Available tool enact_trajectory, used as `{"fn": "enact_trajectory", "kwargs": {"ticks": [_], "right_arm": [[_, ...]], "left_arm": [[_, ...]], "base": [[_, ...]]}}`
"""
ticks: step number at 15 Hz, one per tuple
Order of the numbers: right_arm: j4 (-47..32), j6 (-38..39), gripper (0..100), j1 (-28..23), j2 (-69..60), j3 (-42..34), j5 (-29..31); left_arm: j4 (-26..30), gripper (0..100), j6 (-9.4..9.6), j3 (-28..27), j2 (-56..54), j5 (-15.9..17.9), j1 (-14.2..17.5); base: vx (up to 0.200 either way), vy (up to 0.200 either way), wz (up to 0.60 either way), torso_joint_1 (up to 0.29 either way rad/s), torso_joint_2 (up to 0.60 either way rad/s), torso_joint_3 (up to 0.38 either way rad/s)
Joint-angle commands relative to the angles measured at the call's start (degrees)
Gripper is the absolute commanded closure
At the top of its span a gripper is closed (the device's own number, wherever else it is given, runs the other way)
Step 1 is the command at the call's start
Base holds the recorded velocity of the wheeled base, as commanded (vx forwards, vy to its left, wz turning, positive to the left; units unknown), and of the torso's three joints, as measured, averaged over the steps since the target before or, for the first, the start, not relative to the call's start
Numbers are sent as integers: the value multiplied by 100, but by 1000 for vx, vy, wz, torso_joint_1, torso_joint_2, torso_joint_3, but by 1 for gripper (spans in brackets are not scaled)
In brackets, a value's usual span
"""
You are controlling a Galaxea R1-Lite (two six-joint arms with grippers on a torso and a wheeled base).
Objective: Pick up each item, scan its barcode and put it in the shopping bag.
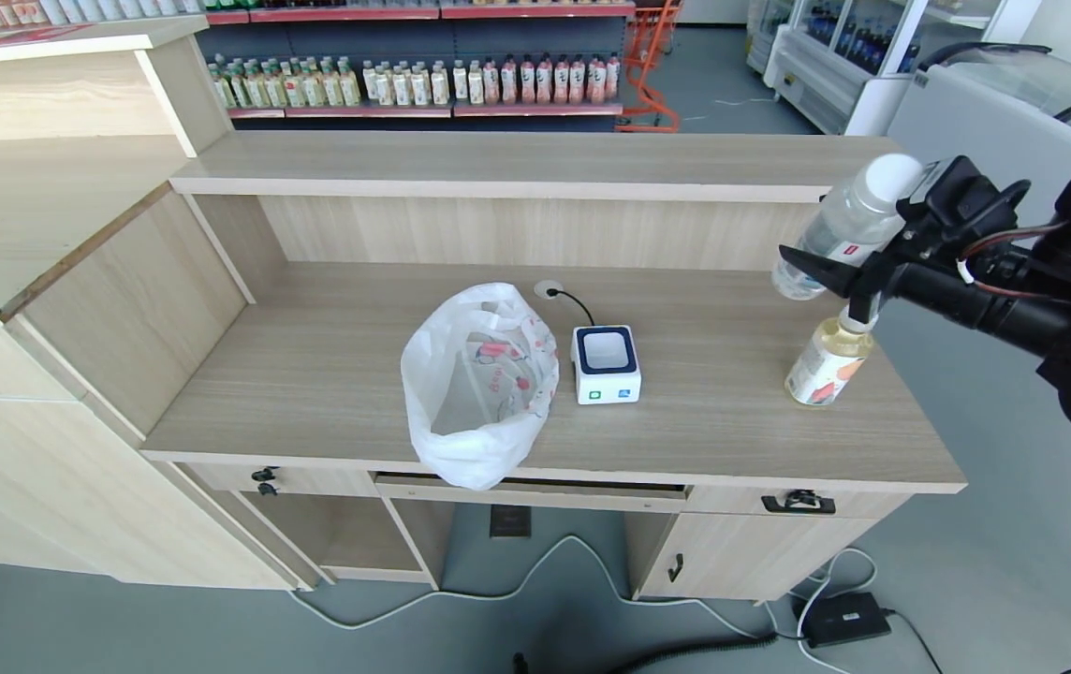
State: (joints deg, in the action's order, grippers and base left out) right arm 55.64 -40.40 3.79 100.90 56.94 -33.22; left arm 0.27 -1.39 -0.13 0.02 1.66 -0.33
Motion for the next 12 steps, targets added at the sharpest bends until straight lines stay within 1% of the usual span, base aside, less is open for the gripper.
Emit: {"fn": "enact_trajectory", "kwargs": {"ticks": [1,3,5,8,9,11,12], "right_arm": [[26,-108,100,148,307,212,-9],[26,-399,100,254,439,449,-9],[26,-495,100,394,545,687,0],[26,-732,100,429,624,748,-35],[26,-776,100,429,624,757,-53],[35,-1119,100,561,747,792,-378],[44,-1146,100,579,799,801,-378]], "left_arm": [[0,0,-2,-4,-2,1,-2],[17,0,7,-4,-2,19,-2],[17,0,7,-4,-2,19,-2],[0,0,16,5,-2,1,-2],[0,0,25,5,-2,1,-2],[8,0,16,5,-2,19,-2],[8,0,16,5,-2,19,-2]], "base": [[0,0,0,0,0,0],[0,0,0,0,0,0],[0,0,0,0,0,0],[0,0,0,0,0,0],[0,200,0,2,7,2],[0,200,0,0,-2,0],[0,200,0,2,-7,2]]}}
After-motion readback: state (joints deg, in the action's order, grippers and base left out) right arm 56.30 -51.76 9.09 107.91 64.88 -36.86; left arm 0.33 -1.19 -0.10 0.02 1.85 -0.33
